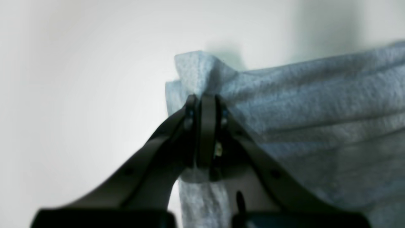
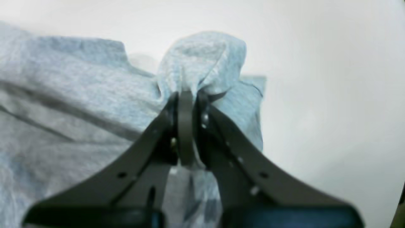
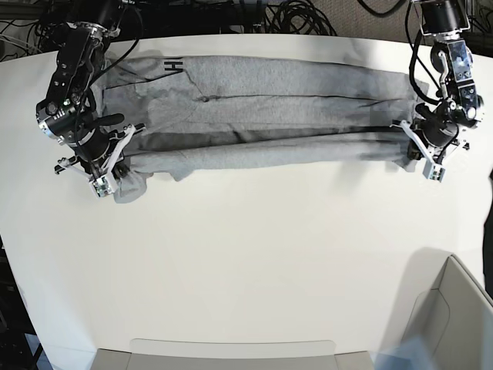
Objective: Fold the T-shirt properly
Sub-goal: 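Lift the hem and fold it over toward the collar edge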
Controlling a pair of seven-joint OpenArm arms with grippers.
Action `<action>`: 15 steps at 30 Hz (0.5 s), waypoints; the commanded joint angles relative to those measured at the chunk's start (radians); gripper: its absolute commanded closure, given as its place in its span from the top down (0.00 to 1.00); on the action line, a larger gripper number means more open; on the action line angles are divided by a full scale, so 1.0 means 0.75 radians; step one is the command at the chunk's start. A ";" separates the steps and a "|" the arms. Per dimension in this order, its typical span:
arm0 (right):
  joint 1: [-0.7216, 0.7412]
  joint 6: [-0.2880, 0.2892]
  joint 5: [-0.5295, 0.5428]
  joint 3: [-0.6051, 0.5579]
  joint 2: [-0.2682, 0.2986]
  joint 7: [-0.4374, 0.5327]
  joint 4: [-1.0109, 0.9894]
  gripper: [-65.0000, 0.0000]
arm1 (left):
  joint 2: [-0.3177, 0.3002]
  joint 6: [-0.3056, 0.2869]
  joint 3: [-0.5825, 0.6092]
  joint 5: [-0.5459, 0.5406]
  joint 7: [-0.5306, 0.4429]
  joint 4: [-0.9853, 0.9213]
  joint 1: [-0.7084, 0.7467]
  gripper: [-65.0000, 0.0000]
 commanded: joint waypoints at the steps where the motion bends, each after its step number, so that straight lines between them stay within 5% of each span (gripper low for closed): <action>1: -0.003 0.033 0.007 0.016 0.009 0.018 0.044 0.00 | -0.021 0.010 -0.013 0.007 -0.019 0.039 0.007 0.00; 6: -0.046 0.109 0.007 0.104 -0.014 -0.045 0.081 0.00 | 0.012 0.010 -0.072 0.012 -0.019 0.052 0.060 0.00; 15: -0.067 0.112 0.003 0.227 -0.034 -0.064 0.104 0.00 | 0.012 0.008 -0.084 0.009 -0.019 0.054 0.116 0.00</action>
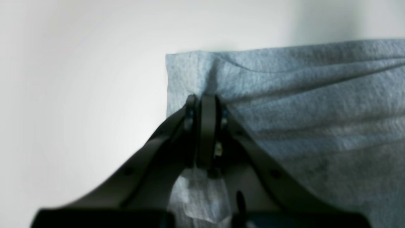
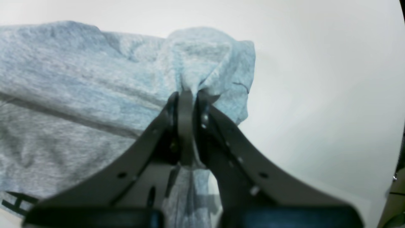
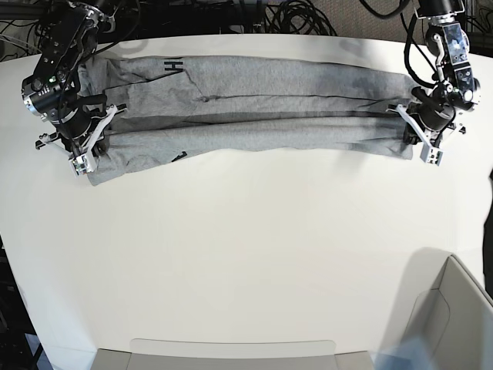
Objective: Fold the T-shirt properly
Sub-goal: 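Lift the hem and fold it over toward the collar edge, then lower the hem onto the folded shirt and open both grippers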
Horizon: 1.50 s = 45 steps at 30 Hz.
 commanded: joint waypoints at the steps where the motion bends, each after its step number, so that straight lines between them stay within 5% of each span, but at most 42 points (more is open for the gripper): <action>1: 0.015 0.014 -0.008 0.008 0.019 0.015 0.031 0.00 | -0.029 0.014 -0.019 0.011 -0.011 0.025 -0.006 0.00; 16: -0.122 0.014 -0.004 0.006 0.011 0.017 0.098 0.00 | -0.031 0.014 -0.021 0.013 0.114 0.224 0.063 0.00; 24: -0.196 0.014 -0.004 0.008 0.009 0.021 0.094 0.00 | -0.019 0.014 -0.070 0.013 0.098 0.211 0.157 0.00; 31: -0.210 0.014 -0.014 0.008 -0.069 0.073 0.088 0.00 | -0.013 0.014 -0.070 0.015 0.038 0.064 0.155 0.00; 33: -0.222 0.014 -0.014 0.008 -0.075 0.073 0.088 0.00 | -0.013 0.014 -0.070 0.015 0.026 0.056 0.155 0.06; 38: -0.247 0.014 -0.012 0.004 -0.075 0.081 0.088 0.20 | -0.011 0.014 -0.087 0.008 0.016 0.058 0.163 0.34; 43: -0.249 0.014 -0.012 0.000 -0.075 0.081 0.090 0.30 | -0.009 -0.001 -0.132 0.006 -0.029 0.066 0.163 0.37; 45: -0.249 0.014 -0.012 0.000 -0.075 0.081 0.088 0.30 | -0.009 -0.082 -0.134 0.006 -0.027 0.099 0.163 0.37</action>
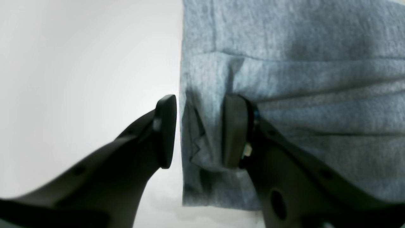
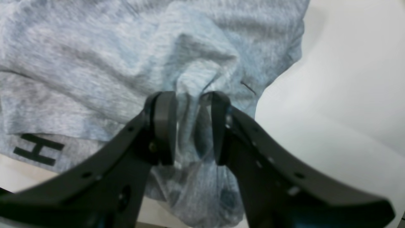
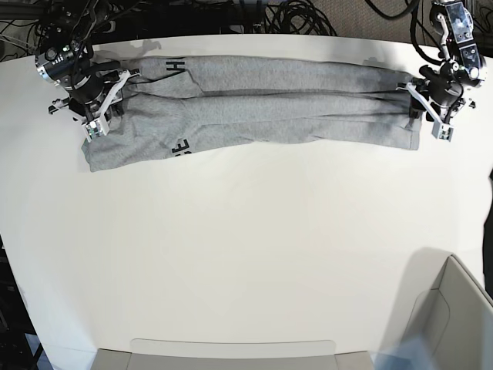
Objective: Fold the T-shirt properly
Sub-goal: 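Lower the hem onto the folded shirt and open both grippers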
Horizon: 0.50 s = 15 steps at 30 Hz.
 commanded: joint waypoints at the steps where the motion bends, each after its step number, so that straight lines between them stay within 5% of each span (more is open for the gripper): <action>1: 0.002 0.014 0.013 0.001 0.007 0.024 0.022 0.30 | -0.023 -0.034 -0.023 -0.009 -0.021 0.050 -0.005 0.37; 15: 0.006 0.014 0.013 -0.001 0.012 0.022 0.015 0.30 | 0.050 -0.050 -0.358 -0.001 0.292 -0.142 -0.195 0.46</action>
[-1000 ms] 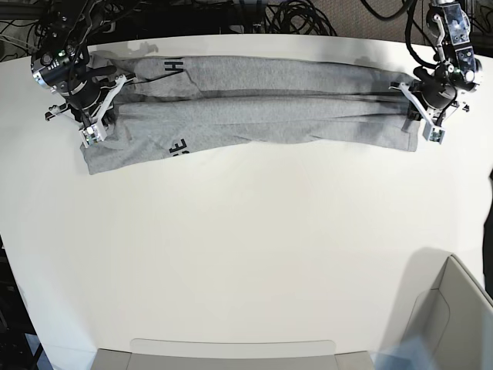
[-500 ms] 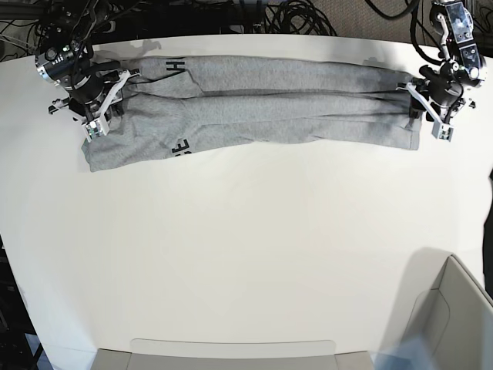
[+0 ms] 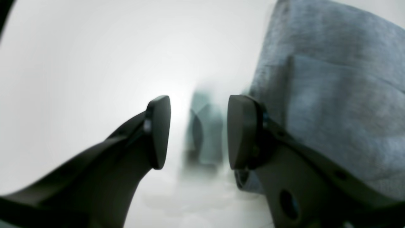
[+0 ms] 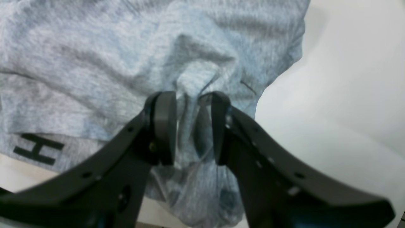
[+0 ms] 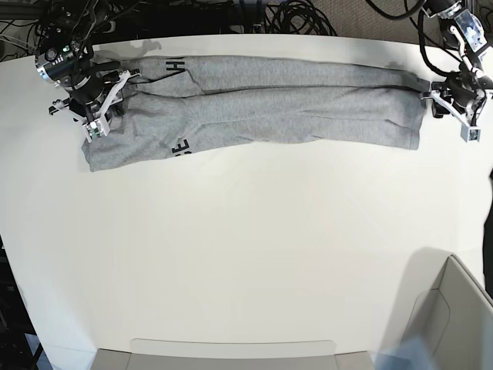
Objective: Fold the T-shirt properly
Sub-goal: 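Lower the hem onto the folded shirt and open both grippers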
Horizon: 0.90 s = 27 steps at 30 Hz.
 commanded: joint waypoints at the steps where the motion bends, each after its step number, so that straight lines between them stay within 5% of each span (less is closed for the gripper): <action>1: 0.005 0.014 0.013 0.002 0.006 0.021 0.006 0.30 | -0.025 -0.001 -0.011 -0.007 0.009 -0.010 -0.022 0.46; 14: 0.011 0.014 0.013 0.000 0.013 0.021 -0.033 0.30 | -0.064 -0.001 -0.015 -0.007 0.048 -0.034 -0.051 0.46; 23: 0.011 0.014 0.013 -0.002 0.013 0.021 -0.033 0.30 | -0.140 -0.001 -0.226 -0.013 0.413 0.119 -0.126 0.46; 27: 0.011 0.014 0.013 -0.037 0.015 0.021 -0.033 0.30 | -0.105 -0.001 -0.171 -0.018 0.413 0.168 -0.126 0.46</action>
